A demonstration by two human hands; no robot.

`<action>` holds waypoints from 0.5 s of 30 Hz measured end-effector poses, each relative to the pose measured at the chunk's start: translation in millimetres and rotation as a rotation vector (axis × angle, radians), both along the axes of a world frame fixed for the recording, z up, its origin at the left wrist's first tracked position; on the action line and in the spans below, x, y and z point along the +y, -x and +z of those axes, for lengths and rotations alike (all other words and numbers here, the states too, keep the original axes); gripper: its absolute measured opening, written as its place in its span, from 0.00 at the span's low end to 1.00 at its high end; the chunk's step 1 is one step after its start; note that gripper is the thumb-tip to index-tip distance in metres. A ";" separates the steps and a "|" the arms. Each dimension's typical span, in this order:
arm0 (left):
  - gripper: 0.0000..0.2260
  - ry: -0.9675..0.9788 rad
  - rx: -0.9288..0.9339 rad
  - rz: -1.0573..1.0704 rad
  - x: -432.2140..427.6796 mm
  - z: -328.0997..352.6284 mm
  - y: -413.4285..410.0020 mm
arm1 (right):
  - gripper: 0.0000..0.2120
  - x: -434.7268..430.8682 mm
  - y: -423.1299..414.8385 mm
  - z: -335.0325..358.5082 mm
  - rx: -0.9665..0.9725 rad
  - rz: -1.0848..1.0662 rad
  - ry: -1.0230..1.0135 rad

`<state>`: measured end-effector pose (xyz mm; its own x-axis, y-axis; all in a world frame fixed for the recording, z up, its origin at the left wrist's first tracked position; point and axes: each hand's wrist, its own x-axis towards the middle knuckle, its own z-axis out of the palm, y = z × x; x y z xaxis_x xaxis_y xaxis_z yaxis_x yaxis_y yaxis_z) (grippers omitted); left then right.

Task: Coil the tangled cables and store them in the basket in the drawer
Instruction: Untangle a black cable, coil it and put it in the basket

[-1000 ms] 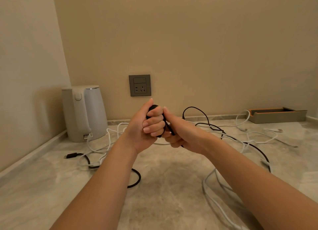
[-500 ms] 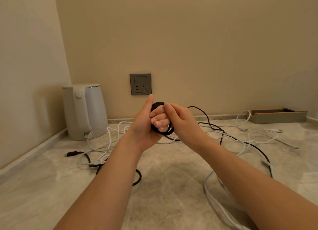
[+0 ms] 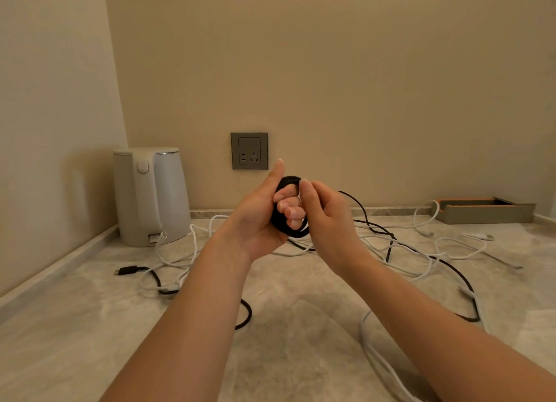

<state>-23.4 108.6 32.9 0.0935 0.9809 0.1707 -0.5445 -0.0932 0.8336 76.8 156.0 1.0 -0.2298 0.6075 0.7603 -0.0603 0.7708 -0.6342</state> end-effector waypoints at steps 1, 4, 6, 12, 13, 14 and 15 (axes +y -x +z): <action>0.29 0.013 -0.005 0.025 -0.2 0.6 -0.9 | 0.18 0.3 -2.0 0.5 0.000 -0.005 -0.010; 0.26 0.049 0.020 0.144 3.9 0.9 -2.4 | 0.17 4.5 -6.7 2.6 -0.044 -0.031 -0.055; 0.25 0.057 0.094 0.270 8.9 -2.2 -6.9 | 0.17 8.3 -8.3 2.6 -0.084 -0.068 -0.077; 0.21 0.019 0.299 0.734 16.2 -16.9 -21.5 | 0.20 9.3 -0.2 -5.8 -0.072 -0.181 -0.044; 0.21 -0.037 0.359 0.806 17.1 -18.6 -24.8 | 0.20 9.7 1.0 -6.4 -0.045 -0.209 -0.032; 0.21 -0.095 0.421 0.861 17.7 -20.2 -28.3 | 0.20 9.7 2.1 -6.4 -0.020 -0.240 -0.022; 0.21 -0.139 0.471 0.886 18.2 -22.5 -31.8 | 0.19 9.8 2.8 -6.8 0.001 -0.275 -0.010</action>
